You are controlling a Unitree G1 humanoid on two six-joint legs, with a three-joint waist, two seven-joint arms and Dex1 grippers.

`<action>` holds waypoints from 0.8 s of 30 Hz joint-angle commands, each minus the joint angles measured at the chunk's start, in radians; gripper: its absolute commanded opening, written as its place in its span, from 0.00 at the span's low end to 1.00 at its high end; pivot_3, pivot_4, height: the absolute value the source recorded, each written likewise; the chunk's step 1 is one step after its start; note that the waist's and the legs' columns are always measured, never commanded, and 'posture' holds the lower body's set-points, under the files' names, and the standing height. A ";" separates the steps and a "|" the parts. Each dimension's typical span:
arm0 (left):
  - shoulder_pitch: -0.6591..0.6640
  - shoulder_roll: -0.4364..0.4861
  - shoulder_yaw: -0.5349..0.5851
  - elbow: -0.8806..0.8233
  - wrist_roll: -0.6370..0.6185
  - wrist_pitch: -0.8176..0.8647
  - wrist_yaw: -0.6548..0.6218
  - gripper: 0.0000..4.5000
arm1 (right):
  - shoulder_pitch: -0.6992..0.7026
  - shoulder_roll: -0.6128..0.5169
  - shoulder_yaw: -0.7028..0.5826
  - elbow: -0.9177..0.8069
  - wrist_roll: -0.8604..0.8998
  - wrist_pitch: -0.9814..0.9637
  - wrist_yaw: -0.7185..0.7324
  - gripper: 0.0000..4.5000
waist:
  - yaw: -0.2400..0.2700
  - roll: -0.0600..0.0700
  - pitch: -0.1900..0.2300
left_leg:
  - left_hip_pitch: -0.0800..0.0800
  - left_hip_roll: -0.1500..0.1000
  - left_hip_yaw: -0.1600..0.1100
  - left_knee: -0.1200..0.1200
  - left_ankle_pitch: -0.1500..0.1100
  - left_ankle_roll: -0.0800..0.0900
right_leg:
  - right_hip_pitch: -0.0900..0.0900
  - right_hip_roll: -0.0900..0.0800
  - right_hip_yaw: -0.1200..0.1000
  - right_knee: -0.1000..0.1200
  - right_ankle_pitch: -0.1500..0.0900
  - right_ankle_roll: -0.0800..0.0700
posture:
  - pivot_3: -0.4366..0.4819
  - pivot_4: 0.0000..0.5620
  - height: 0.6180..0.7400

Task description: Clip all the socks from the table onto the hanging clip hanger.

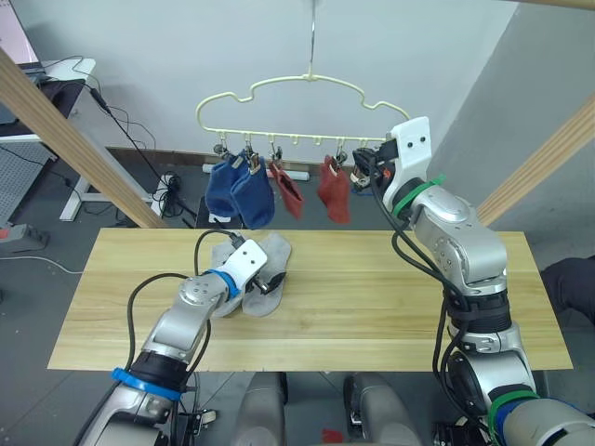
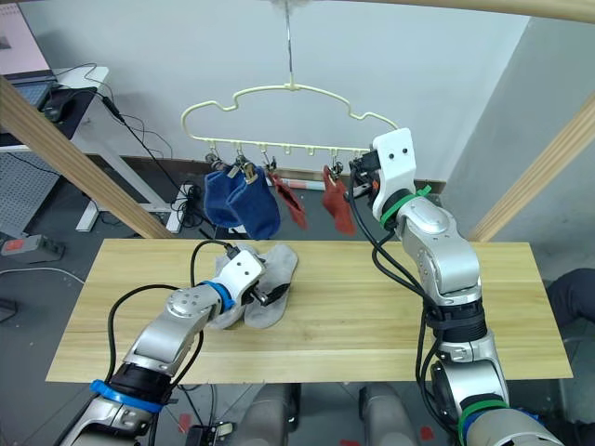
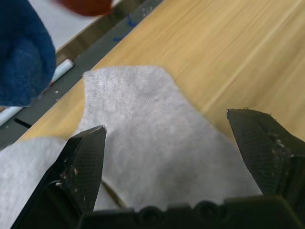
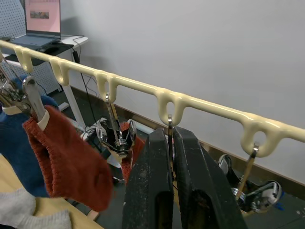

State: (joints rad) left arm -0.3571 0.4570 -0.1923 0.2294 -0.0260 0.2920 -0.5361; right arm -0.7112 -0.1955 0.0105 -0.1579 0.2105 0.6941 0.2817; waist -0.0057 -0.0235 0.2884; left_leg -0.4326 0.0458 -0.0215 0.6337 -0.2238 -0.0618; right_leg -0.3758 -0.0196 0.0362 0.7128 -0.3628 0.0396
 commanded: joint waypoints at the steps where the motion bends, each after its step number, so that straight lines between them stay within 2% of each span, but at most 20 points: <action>1: -0.020 -0.011 0.000 0.061 0.026 -0.041 -0.002 1.00 | 0.018 -0.007 -0.019 -0.033 0.004 0.017 -0.015 0.00 | 0.000 0.000 0.000 | 0.000 0.000 0.000 0.000 0.000 0.000 | 0.000 0.000 0.000 0.000 0.000 0.000 | 0.52 0.51 1.00; 8: -0.027 -0.042 0.011 0.107 -0.011 0.011 -0.077 1.00 | 0.028 -0.004 -0.021 -0.056 0.010 0.033 -0.029 0.00 | 0.000 0.000 0.000 | 0.000 0.000 0.000 0.001 0.000 0.000 | 0.001 0.000 0.000 0.000 0.000 0.000 | 0.52 0.51 1.00; 11: -0.026 -0.040 0.008 0.104 -0.008 0.019 -0.098 0.87 | 0.029 -0.005 -0.020 -0.060 0.013 0.039 -0.031 0.00 | -0.001 0.000 0.000 | 0.000 0.000 -0.001 0.003 0.000 0.000 | 0.001 0.000 -0.001 0.001 0.000 0.000 | 0.52 0.50 1.00; 24: -0.010 -0.027 0.007 0.073 0.006 -0.016 -0.154 0.09 | 0.027 -0.002 -0.032 -0.043 0.020 0.042 -0.031 0.00 | -0.002 0.000 0.000 | 0.000 0.000 -0.002 0.006 -0.001 0.001 | 0.002 0.000 -0.001 0.003 0.000 0.000 | 0.53 0.51 1.00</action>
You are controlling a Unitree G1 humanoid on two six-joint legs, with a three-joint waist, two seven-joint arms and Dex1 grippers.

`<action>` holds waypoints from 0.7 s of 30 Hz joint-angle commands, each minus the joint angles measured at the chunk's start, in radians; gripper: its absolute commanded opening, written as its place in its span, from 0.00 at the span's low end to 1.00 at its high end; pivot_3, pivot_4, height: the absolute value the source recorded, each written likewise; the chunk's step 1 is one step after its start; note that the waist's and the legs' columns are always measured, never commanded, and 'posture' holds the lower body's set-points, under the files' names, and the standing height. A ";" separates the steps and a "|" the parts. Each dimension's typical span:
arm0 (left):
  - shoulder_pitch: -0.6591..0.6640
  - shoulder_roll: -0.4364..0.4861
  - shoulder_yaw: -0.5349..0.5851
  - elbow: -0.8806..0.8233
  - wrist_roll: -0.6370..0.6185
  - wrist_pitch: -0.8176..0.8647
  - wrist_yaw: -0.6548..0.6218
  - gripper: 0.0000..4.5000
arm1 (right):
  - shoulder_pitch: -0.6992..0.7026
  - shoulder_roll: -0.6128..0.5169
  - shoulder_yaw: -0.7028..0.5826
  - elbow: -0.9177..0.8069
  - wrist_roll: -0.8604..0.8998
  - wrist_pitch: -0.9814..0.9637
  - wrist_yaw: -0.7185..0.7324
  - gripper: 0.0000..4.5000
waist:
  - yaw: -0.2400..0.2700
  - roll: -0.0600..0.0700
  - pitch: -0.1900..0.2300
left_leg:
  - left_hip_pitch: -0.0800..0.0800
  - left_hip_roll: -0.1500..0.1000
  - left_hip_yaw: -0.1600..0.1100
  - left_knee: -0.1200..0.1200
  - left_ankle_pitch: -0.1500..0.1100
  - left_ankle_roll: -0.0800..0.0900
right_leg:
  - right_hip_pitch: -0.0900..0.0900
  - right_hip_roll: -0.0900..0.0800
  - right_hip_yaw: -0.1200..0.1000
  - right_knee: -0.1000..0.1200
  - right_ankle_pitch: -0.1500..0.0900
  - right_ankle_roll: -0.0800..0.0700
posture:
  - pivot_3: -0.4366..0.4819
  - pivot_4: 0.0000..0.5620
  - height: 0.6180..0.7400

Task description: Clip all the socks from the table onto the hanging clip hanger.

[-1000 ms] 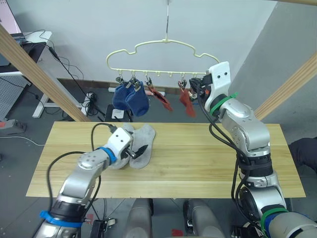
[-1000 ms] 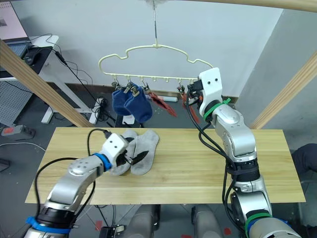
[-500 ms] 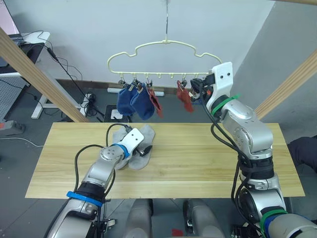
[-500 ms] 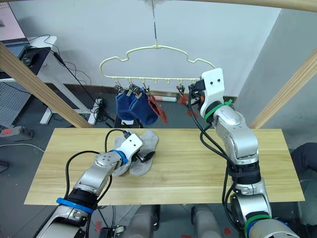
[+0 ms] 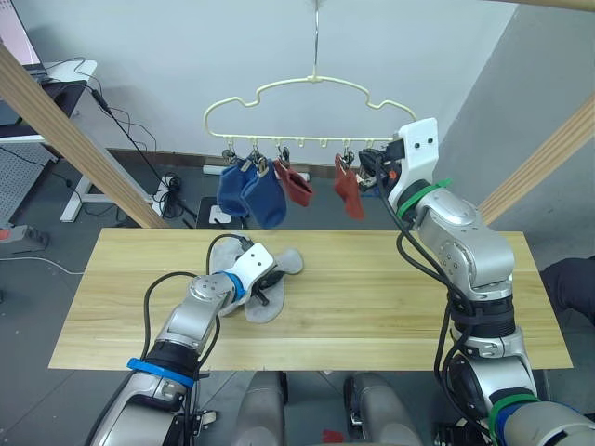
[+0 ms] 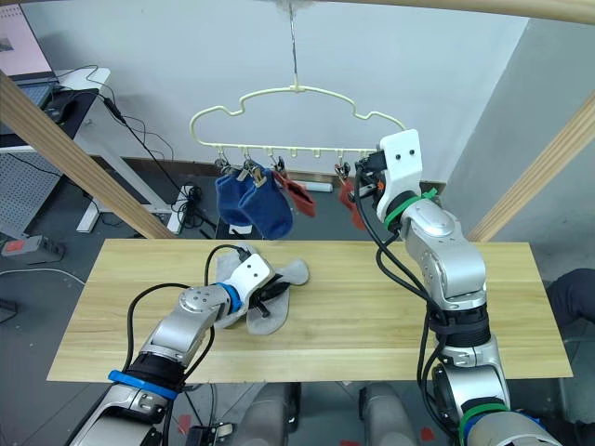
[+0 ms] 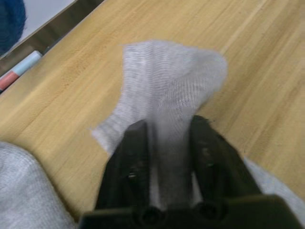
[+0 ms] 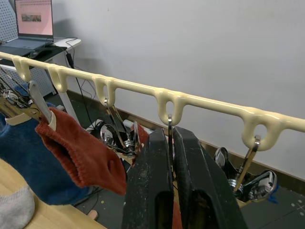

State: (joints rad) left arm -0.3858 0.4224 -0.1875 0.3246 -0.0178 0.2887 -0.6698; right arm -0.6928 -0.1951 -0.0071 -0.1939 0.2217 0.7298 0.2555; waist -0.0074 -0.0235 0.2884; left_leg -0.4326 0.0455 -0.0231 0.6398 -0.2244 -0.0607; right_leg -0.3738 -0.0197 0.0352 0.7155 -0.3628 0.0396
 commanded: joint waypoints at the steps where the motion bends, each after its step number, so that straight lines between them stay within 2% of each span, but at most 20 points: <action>1: 0.020 0.008 0.006 -0.026 -0.009 -0.021 -0.029 0.03 | 0.009 -0.003 -0.016 -0.005 0.010 0.007 -0.004 0.00 | 0.000 0.000 0.000 | 0.000 0.000 0.000 0.000 0.000 0.000 | 0.000 0.000 0.000 0.000 0.000 0.000 | 0.53 0.51 1.00; 2: 0.023 0.006 0.015 -0.038 -0.023 -0.028 -0.039 0.00 | 0.007 -0.004 -0.022 -0.001 0.015 0.011 -0.001 0.00 | 0.000 0.000 0.000 | 0.000 0.000 0.000 0.000 0.000 0.000 | 0.000 0.000 0.000 0.000 0.000 0.000 | 0.53 0.52 1.00; 7: 0.045 -0.015 0.071 -0.167 -0.154 -0.093 -0.136 0.00 | -0.020 -0.008 -0.086 0.007 0.092 0.092 0.013 0.00 | 0.003 0.000 0.000 | -0.001 0.000 0.000 0.000 0.000 0.000 | 0.000 0.000 0.000 0.000 0.000 0.000 | 0.53 0.52 1.00; 13: 0.043 -0.040 0.129 -0.327 -0.273 -0.211 -0.204 0.00 | -0.122 0.031 -0.294 0.035 0.284 0.382 -0.053 0.00 | 0.004 0.000 0.000 | -0.001 0.000 -0.001 0.001 0.000 0.000 | 0.001 0.000 -0.001 0.000 0.001 -0.001 | 0.53 0.52 1.00; 21: 0.008 -0.094 0.123 -0.374 -0.286 -0.212 -0.142 0.00 | -0.268 0.109 -0.551 0.051 0.463 0.744 -0.159 0.00 | 0.005 0.000 0.000 | -0.001 0.000 0.000 0.000 0.000 0.001 | 0.000 0.000 -0.001 -0.001 0.001 -0.002 | 0.52 0.52 1.00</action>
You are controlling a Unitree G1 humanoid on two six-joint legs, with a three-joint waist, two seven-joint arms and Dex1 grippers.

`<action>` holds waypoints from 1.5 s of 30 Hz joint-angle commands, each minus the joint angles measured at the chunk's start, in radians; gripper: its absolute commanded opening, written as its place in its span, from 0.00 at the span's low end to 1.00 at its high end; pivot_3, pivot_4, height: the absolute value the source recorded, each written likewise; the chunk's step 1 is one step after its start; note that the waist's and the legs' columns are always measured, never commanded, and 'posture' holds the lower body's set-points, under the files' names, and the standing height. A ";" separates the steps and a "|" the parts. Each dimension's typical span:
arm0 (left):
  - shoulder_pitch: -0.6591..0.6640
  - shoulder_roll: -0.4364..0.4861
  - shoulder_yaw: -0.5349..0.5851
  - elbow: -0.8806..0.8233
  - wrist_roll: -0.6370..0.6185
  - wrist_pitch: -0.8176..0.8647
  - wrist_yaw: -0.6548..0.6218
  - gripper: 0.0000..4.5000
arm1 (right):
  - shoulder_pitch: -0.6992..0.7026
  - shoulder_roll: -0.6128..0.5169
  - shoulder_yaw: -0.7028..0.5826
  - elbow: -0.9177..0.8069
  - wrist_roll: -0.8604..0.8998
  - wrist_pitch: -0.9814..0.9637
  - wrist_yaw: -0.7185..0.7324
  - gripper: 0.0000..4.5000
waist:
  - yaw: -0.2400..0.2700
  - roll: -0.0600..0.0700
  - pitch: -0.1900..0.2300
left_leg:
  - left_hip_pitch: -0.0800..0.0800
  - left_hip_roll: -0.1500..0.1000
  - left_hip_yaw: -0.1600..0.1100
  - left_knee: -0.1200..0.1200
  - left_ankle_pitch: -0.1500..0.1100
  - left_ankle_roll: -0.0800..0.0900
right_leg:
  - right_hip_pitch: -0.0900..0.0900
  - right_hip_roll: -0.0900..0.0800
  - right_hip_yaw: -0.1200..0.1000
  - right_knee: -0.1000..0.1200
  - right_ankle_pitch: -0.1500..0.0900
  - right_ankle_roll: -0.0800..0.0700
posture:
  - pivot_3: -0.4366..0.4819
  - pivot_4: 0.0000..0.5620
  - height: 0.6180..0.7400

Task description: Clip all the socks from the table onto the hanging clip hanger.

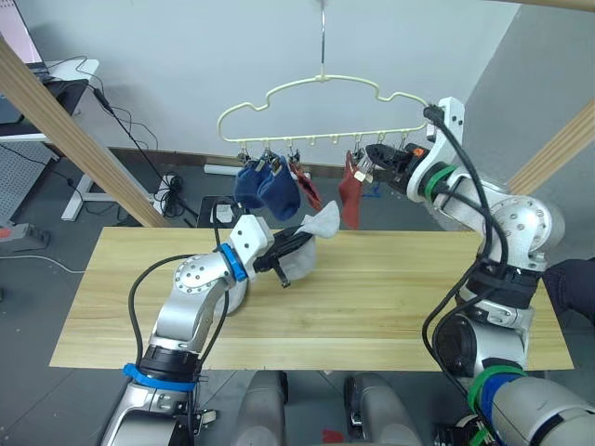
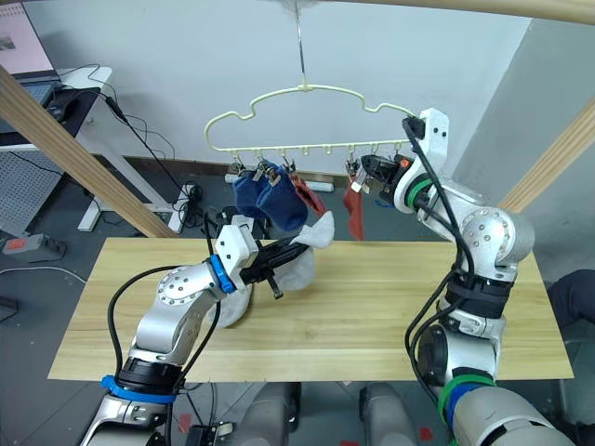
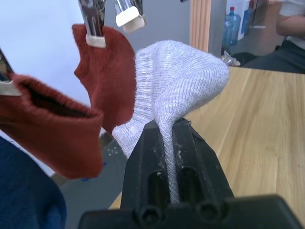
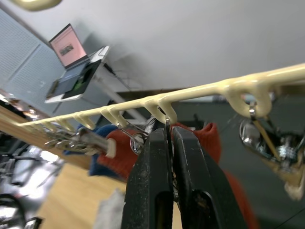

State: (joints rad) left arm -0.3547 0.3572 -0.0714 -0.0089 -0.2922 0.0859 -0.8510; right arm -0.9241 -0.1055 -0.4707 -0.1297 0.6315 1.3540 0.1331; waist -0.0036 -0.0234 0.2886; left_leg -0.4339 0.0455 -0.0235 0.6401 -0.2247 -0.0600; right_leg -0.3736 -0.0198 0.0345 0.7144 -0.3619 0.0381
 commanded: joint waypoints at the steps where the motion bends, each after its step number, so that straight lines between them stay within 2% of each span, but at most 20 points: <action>1: -0.034 -0.043 0.002 -0.040 -0.011 -0.002 0.051 0.00 | -0.055 0.037 -0.120 -0.018 0.064 0.162 -0.051 0.00 | 0.001 0.000 0.000 | 0.000 0.000 0.000 0.000 0.000 0.000 | 0.000 0.000 0.000 0.000 0.000 0.000 | 0.52 0.52 1.00; 6: -0.052 -0.071 -0.023 -0.026 0.005 0.009 0.070 0.00 | -0.099 0.099 -0.196 -0.046 0.078 0.259 -0.102 0.00 | -0.003 0.000 0.000 | 0.000 0.000 0.000 -0.001 0.000 0.000 | -0.001 0.000 0.000 0.000 0.000 0.000 | 0.52 0.51 1.00; 18: -0.049 -0.064 -0.028 -0.034 -0.020 0.024 0.047 0.00 | -0.120 0.147 -0.255 -0.049 0.109 0.260 -0.196 0.00 | -0.017 0.000 0.000 | -0.001 0.000 0.001 -0.002 0.000 0.000 | -0.001 0.000 0.001 -0.001 0.000 0.000 | 0.50 0.52 1.00; 25: -0.033 -0.060 -0.030 -0.050 -0.026 0.037 0.042 0.00 | -0.123 0.149 -0.261 -0.044 0.120 0.260 -0.212 0.00 | -0.023 0.000 0.000 | 0.000 0.000 0.001 -0.005 0.000 0.000 | -0.002 0.000 0.001 -0.002 0.000 0.000 | 0.50 0.52 1.00; 39: -0.144 -0.130 -0.026 0.040 0.001 -0.001 0.087 0.00 | -0.108 0.160 -0.245 -0.047 0.146 0.260 -0.227 0.00 | -0.024 0.000 0.000 | -0.001 0.000 0.002 -0.006 0.000 0.000 | -0.002 0.000 0.002 -0.003 0.000 0.000 | 0.51 0.52 1.00; 45: -0.150 -0.129 -0.031 0.044 0.006 -0.011 0.079 0.00 | -0.105 0.156 -0.232 -0.048 0.150 0.260 -0.223 0.00 | -0.024 0.000 0.000 | 0.000 0.000 0.003 -0.009 0.001 -0.001 | -0.003 0.000 0.002 -0.005 0.000 0.000 | 0.51 0.52 1.00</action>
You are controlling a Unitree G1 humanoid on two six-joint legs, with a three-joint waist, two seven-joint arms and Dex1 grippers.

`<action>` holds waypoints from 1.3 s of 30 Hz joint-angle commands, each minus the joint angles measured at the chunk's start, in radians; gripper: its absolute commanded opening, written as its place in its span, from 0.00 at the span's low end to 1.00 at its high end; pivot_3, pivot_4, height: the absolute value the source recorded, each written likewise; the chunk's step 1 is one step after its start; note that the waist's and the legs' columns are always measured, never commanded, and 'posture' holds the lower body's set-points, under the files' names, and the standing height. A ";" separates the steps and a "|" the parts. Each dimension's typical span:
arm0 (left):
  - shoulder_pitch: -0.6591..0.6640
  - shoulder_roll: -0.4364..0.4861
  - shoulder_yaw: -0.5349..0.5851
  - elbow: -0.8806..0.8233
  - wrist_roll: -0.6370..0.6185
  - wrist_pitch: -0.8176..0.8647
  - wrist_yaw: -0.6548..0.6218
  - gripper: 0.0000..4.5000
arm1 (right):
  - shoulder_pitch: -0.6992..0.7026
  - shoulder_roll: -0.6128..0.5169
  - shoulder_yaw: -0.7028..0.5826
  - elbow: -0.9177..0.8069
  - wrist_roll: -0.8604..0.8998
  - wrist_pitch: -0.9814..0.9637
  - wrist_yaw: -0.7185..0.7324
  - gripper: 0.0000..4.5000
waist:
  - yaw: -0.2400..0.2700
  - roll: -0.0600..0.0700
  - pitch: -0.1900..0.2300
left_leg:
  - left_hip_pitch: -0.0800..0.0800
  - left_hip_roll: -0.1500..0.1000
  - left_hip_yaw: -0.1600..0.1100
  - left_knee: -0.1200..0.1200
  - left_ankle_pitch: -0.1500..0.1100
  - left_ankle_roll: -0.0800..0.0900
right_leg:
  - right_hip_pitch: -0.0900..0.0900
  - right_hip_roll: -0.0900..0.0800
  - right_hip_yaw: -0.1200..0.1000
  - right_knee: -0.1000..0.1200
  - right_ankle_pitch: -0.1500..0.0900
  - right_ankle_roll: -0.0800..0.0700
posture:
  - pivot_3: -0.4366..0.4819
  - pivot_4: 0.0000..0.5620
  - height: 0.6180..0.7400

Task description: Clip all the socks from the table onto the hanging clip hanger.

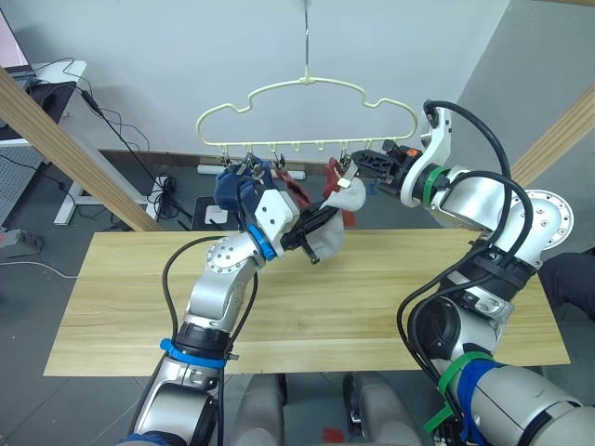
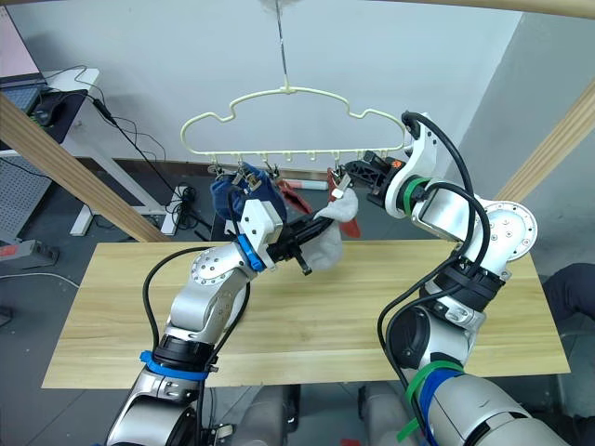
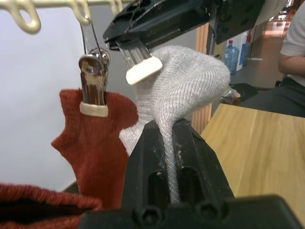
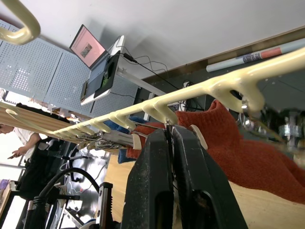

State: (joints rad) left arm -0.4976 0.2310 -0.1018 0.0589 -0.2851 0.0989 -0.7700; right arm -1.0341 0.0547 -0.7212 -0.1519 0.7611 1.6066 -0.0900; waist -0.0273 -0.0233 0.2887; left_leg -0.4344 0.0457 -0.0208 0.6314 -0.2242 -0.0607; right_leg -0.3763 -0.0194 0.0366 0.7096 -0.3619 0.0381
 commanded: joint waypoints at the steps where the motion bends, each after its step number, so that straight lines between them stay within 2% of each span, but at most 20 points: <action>1: -0.003 -0.002 -0.002 -0.028 -0.002 -0.023 -0.004 0.00 | 0.006 -0.005 0.019 -0.027 0.026 0.008 0.004 0.06 | 0.000 0.000 0.000 | 0.000 0.000 0.000 0.000 0.000 0.000 | 0.000 0.000 0.000 0.000 0.000 0.000 | 0.51 0.52 1.00; 4: 0.004 0.001 -0.004 -0.038 -0.004 -0.019 -0.009 0.00 | 0.009 -0.005 0.020 -0.030 0.039 0.008 0.008 0.27 | 0.000 0.000 0.000 | 0.000 0.000 0.000 -0.001 0.000 -0.001 | 0.000 0.000 0.000 -0.001 0.000 0.000 | 0.51 0.52 1.00; 13: 0.007 -0.004 -0.017 -0.045 -0.005 -0.011 -0.012 0.00 | 0.044 -0.064 0.016 -0.049 0.087 0.008 0.019 0.98 | 0.001 0.000 0.000 | 0.000 0.000 0.001 -0.002 0.001 -0.001 | 0.000 0.000 0.001 -0.003 0.000 0.000 | 0.51 0.50 1.00; 22: 0.018 -0.039 -0.051 -0.066 -0.071 0.092 -0.048 0.00 | 0.121 -0.239 0.037 -0.070 0.260 0.008 0.021 0.99 | -0.002 0.000 0.000 | -0.001 0.000 0.006 -0.002 0.001 -0.001 | 0.000 0.000 0.001 -0.005 0.000 0.000 | 0.48 0.50 1.00; 28: 0.006 -0.074 -0.026 -0.076 -0.138 0.180 -0.033 0.00 | 0.222 -0.426 0.213 -0.210 0.200 -0.121 0.167 0.99 | -0.002 0.000 0.000 | -0.001 0.000 0.007 -0.002 0.001 -0.001 | 0.000 0.000 0.001 -0.007 0.000 0.000 | 0.47 0.50 1.00; 29: 0.008 -0.071 -0.022 -0.083 -0.151 0.198 -0.037 0.12 | 0.239 -0.429 0.222 -0.225 0.202 -0.138 0.173 1.00 | -0.004 0.000 0.000 | -0.001 0.000 0.007 -0.002 0.001 -0.001 | 0.001 0.001 0.001 -0.007 0.000 0.000 | 0.47 0.50 1.00; 35: 0.028 -0.037 0.002 -0.125 -0.217 0.306 -0.046 0.47 | 0.332 -0.470 0.315 -0.310 0.161 -0.251 0.208 1.00 | -0.006 0.000 0.000 | -0.001 0.000 0.008 -0.002 0.001 -0.002 | 0.001 0.001 0.001 -0.008 0.000 0.000 | 0.47 0.50 1.00; 39: 0.065 0.029 0.031 -0.174 -0.245 0.366 -0.054 0.74 | 0.404 -0.495 0.394 -0.358 0.098 -0.347 0.226 1.00 | -0.005 0.000 0.000 | -0.002 0.001 0.008 -0.002 0.001 -0.002 | 0.002 0.001 0.001 -0.010 0.000 0.000 | 0.48 0.51 1.00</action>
State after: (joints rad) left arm -0.4451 0.2480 -0.0898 -0.0584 -0.5046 0.4496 -0.8147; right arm -0.6362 -0.4232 -0.3404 -0.4581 0.8795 1.3130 0.1195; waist -0.0325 -0.0236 0.2890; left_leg -0.4358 0.0462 -0.0135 0.6293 -0.2229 -0.0630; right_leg -0.3748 -0.0186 0.0376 0.7000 -0.3618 0.0383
